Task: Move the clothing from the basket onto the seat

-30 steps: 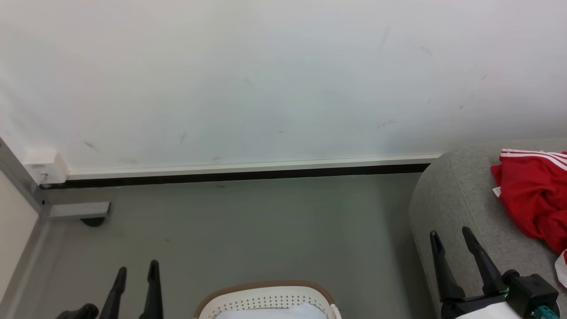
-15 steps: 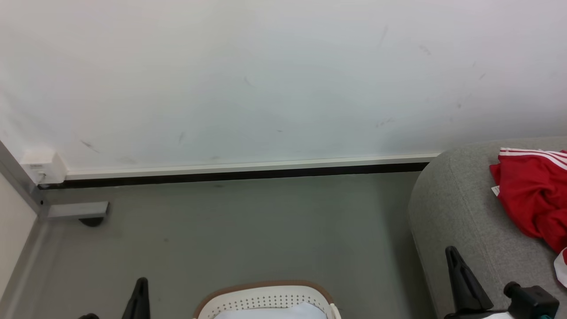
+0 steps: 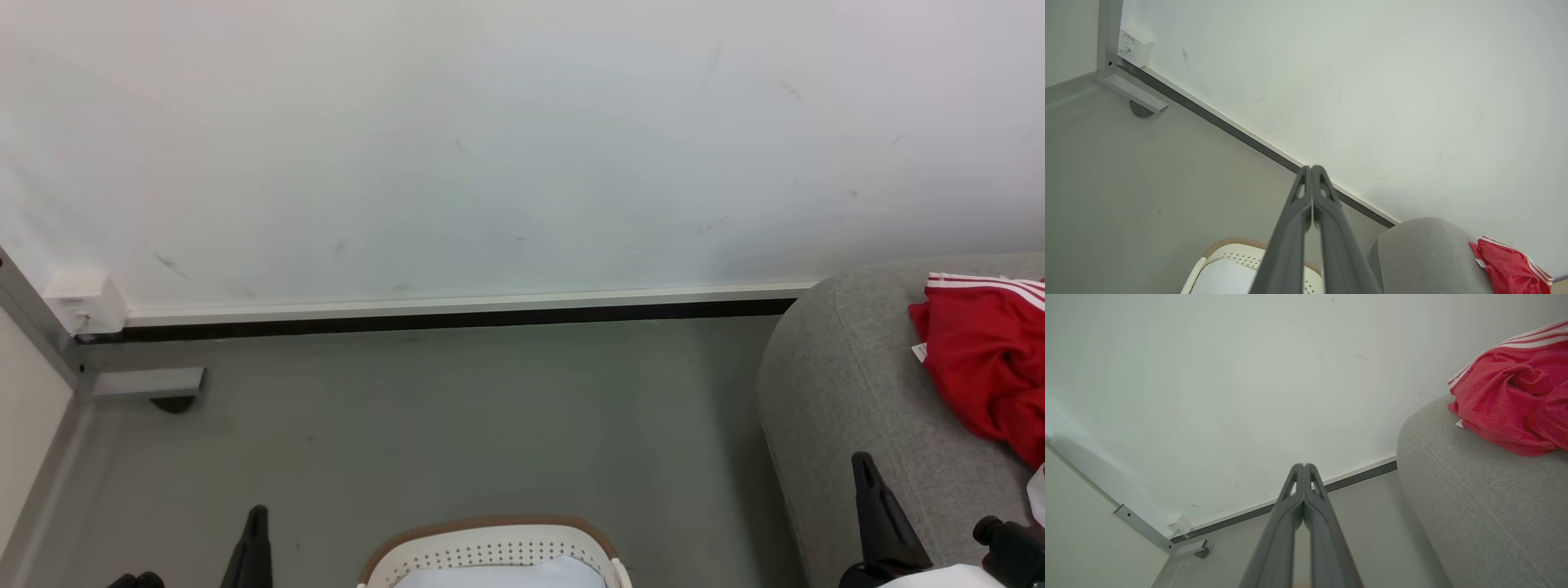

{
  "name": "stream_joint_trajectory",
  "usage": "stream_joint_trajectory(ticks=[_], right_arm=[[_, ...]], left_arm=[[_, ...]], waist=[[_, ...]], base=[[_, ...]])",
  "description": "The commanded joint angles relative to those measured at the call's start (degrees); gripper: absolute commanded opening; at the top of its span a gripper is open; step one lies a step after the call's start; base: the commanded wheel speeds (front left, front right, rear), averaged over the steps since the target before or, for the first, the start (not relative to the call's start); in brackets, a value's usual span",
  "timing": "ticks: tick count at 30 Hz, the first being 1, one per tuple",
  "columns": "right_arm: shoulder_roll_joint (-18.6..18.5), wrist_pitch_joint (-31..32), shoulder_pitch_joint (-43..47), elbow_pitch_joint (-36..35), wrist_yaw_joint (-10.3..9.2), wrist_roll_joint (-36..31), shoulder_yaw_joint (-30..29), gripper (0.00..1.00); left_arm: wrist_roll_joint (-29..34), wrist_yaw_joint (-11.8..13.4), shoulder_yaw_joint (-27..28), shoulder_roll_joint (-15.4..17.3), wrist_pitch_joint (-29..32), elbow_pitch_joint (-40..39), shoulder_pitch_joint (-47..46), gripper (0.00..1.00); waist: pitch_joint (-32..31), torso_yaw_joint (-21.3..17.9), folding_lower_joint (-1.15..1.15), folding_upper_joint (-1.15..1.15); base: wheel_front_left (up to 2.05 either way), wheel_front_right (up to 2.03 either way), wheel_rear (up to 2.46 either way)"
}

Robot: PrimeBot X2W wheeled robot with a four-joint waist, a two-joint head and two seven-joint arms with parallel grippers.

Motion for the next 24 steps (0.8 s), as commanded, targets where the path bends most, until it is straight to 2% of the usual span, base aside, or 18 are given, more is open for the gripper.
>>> stream_joint_trajectory(ticks=[1, 24], right_arm=[[0.0, 0.3, -1.7, -0.6, -0.02, 1.9, -0.6, 0.0], [0.4, 4.8, -2.5, -0.2, -0.04, 18.6, -4.1, 0.0]], left_arm=[[-1.9, -0.3, 0.5, 0.2, 0.4, -0.5, -1.7, 0.0], [-17.3, -1.9, 2.8, -0.9, 5.3, 0.4, -4.0, 0.0]], waist=[[0.0, 0.0, 0.0, 0.0], [0.4, 0.8, 0.0, 0.0]], base=[[0.0, 0.0, 0.0], [0.0, 0.0, 0.0]])
